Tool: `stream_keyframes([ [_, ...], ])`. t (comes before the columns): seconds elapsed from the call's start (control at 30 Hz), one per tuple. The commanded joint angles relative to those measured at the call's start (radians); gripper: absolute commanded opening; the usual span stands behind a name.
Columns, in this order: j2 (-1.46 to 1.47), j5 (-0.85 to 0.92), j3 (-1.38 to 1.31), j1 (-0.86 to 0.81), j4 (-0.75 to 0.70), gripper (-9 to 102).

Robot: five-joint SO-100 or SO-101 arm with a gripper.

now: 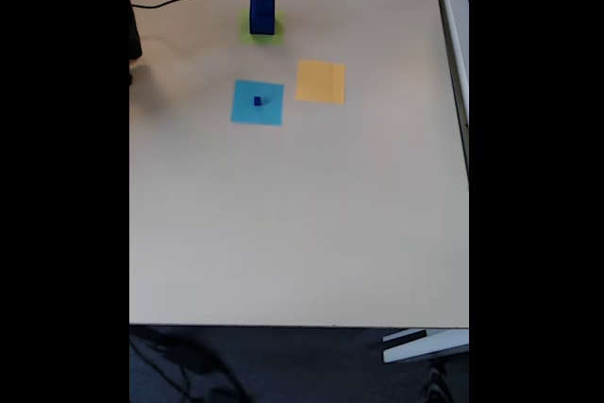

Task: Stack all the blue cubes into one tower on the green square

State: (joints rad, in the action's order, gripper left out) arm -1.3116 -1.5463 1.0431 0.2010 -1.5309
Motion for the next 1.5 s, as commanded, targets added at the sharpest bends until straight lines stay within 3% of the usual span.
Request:
stream_keyframes([
  [0.0,-0.107,-0.023,-0.046,-0.018,-0.014,0],
  [0.13,-0.035,-0.147,-0.255,0.012,-0.225,0],
  [0.63,-0.061,-0.334,-0.152,0.086,-0.233,0],
  [1.47,-0.192,-0.44,0.009,0.17,-0.232,0],
])
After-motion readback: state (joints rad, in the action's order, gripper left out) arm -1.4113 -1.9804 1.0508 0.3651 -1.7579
